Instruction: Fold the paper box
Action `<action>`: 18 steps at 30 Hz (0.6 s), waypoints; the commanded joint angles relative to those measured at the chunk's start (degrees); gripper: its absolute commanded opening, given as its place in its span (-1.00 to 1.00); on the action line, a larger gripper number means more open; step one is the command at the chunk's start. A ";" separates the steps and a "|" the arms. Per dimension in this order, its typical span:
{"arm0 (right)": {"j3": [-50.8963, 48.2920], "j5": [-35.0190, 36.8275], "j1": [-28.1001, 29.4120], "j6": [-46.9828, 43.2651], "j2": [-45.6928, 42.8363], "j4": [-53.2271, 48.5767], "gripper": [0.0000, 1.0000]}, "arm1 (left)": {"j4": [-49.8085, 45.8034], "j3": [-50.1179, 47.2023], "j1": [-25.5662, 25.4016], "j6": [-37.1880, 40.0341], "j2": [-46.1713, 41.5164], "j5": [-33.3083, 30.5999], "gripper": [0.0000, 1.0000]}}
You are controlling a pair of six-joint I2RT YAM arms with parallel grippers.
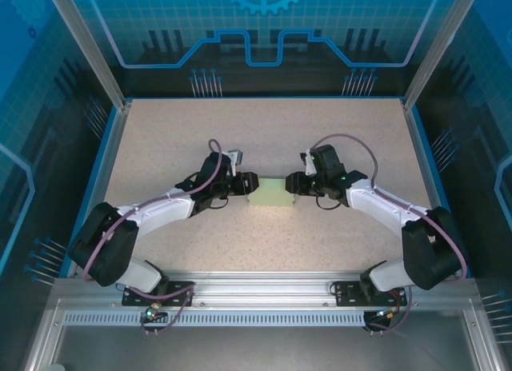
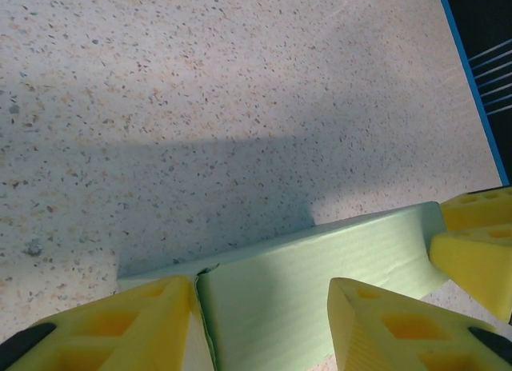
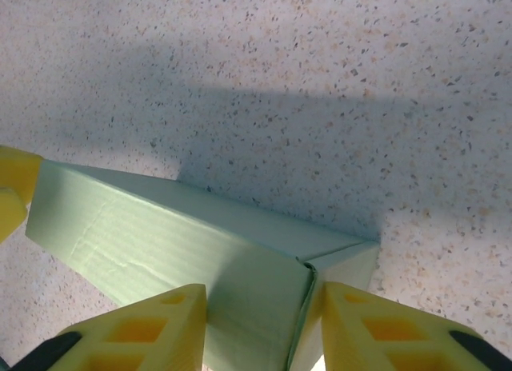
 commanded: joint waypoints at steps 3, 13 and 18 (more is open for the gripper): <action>8.08 -5.01 -0.92 -2.53 4.61 4.76 -0.24 | 3.36 6.47 0.91 -0.39 3.99 4.07 -0.05; 21.66 -8.03 -5.69 -7.36 18.75 7.70 -0.22 | 0.82 21.37 4.54 4.48 15.37 2.10 -0.05; 22.07 -9.39 -6.50 -7.91 22.34 9.29 -0.18 | 0.42 22.71 4.62 4.50 18.56 2.93 -0.04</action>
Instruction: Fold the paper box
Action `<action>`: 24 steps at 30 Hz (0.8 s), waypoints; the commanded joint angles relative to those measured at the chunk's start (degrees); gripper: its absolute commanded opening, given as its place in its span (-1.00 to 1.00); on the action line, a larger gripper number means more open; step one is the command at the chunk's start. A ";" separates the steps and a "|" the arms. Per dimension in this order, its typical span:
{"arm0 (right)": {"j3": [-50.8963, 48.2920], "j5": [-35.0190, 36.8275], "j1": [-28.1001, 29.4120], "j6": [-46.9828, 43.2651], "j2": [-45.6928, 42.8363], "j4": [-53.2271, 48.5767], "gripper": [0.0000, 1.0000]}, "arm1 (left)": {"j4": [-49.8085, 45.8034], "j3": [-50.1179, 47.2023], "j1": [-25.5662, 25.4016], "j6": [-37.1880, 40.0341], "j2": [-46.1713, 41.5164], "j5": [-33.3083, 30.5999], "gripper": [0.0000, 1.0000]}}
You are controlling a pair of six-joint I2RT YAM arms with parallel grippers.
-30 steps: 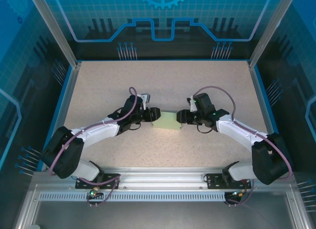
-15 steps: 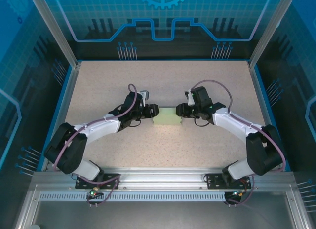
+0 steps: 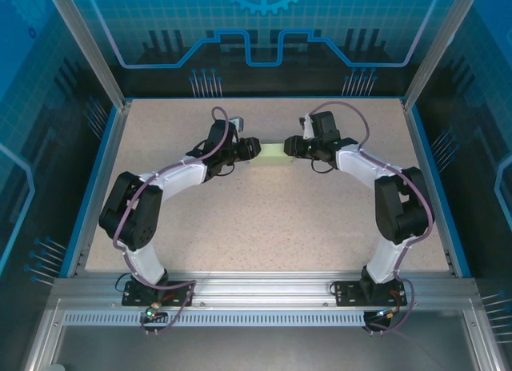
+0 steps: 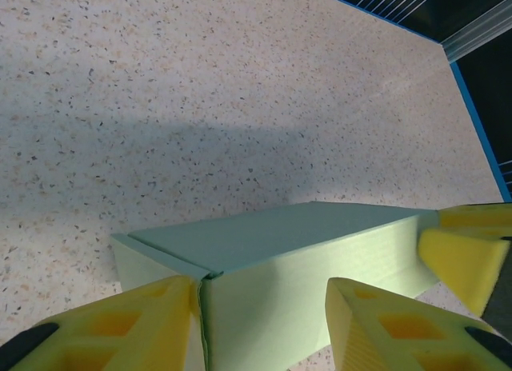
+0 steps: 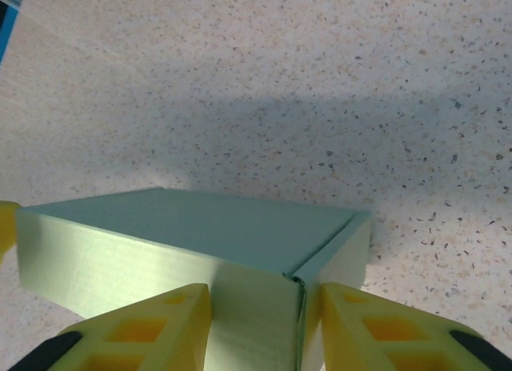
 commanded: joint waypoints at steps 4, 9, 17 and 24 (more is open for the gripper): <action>-1.84 -8.33 1.32 -1.41 0.30 5.84 -0.11 | 2.81 -1.27 -1.63 0.95 0.74 5.78 -0.04; -7.10 -7.06 2.65 -0.68 -2.80 7.00 -0.01 | 3.74 -5.76 -1.98 0.35 -1.36 5.95 -0.02; -12.16 -3.09 4.87 0.41 -4.69 6.37 0.04 | 6.54 -12.02 -3.05 -1.33 -3.08 5.61 0.02; -6.92 -0.70 4.78 -0.50 3.04 3.66 0.06 | 7.06 -10.12 -2.31 -0.82 2.37 2.39 0.15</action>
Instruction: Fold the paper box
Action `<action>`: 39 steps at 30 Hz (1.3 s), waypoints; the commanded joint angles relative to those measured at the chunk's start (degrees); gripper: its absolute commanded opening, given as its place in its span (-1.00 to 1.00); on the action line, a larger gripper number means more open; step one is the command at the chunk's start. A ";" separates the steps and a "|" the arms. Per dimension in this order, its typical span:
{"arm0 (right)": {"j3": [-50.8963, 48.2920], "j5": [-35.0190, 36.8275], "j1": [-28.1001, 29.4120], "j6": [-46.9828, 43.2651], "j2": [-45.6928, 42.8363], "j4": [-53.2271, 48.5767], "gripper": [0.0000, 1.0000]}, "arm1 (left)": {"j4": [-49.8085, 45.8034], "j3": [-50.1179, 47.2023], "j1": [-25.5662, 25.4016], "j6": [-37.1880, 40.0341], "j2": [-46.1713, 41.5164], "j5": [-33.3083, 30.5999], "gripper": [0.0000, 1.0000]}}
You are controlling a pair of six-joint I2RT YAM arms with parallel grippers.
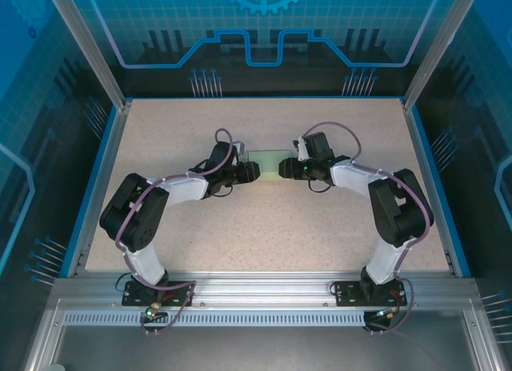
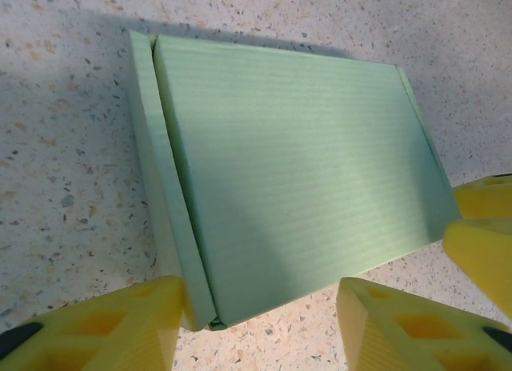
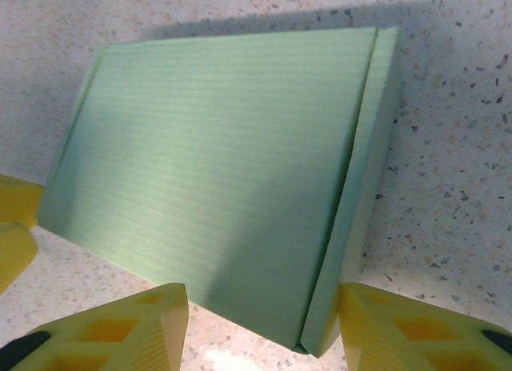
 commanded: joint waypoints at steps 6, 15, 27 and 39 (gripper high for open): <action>4.96 6.38 0.32 -3.47 1.00 -5.16 0.12 | 2.51 1.46 0.61 3.83 0.24 -2.89 0.38; 0.47 26.95 2.13 -12.38 -16.60 -12.52 0.27 | 8.25 -10.27 1.38 11.73 -16.40 -13.40 0.62; -23.96 51.79 0.47 -18.97 -39.31 2.17 1.00 | 16.96 -30.92 3.82 27.26 -44.50 -31.60 0.97; -35.11 40.46 -10.25 -24.30 -32.82 22.20 1.00 | 24.71 -35.94 13.38 30.07 -34.02 -30.78 0.98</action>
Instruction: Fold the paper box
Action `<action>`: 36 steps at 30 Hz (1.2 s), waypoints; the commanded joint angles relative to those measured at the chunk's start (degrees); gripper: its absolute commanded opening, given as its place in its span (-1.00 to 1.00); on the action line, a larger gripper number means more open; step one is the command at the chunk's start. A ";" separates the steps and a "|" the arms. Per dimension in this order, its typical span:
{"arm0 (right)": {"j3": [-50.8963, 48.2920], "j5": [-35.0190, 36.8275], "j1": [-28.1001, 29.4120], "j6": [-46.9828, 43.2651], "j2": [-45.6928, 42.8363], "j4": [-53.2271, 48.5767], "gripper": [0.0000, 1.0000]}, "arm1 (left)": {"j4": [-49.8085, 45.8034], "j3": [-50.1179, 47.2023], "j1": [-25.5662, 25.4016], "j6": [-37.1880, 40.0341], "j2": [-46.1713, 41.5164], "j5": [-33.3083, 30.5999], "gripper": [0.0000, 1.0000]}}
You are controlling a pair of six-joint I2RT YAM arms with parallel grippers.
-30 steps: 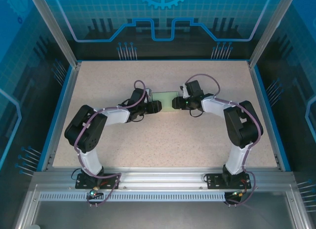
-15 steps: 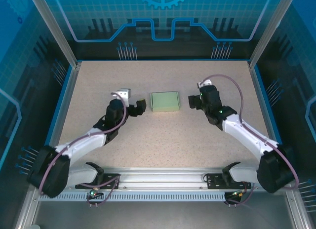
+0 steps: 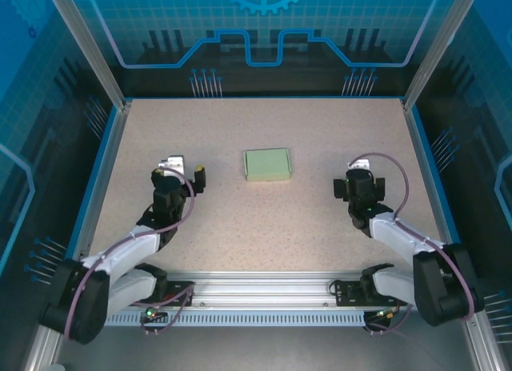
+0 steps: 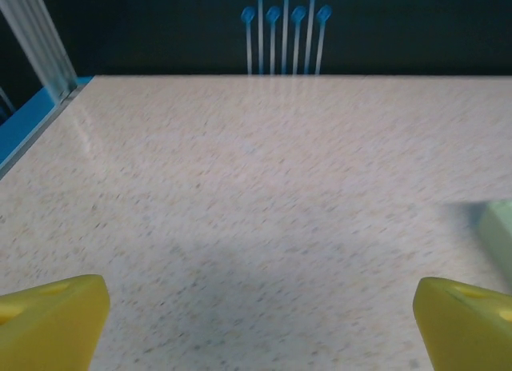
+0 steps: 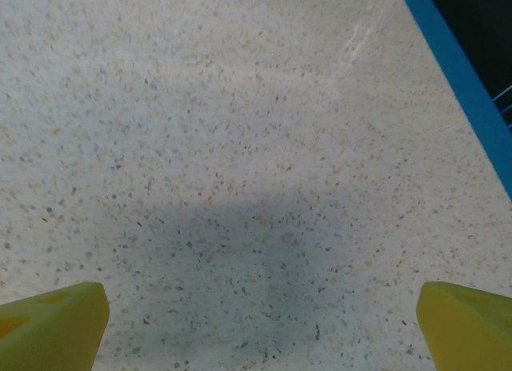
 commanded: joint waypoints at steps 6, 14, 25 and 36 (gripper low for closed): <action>0.79 -5.35 -1.68 -6.40 6.67 17.23 0.99 | 18.36 -0.40 3.24 6.90 14.65 5.98 0.98; 3.52 -14.31 -4.78 -6.76 11.47 20.69 1.00 | 26.37 -0.87 5.48 9.11 20.74 10.34 0.98; -1.66 -23.37 -6.51 -6.84 15.92 34.79 0.99 | 27.74 0.40 12.31 5.10 25.69 23.32 0.98; -0.50 -27.17 -8.85 -5.50 17.80 33.70 1.00 | 22.18 3.16 14.72 1.92 25.66 23.22 0.98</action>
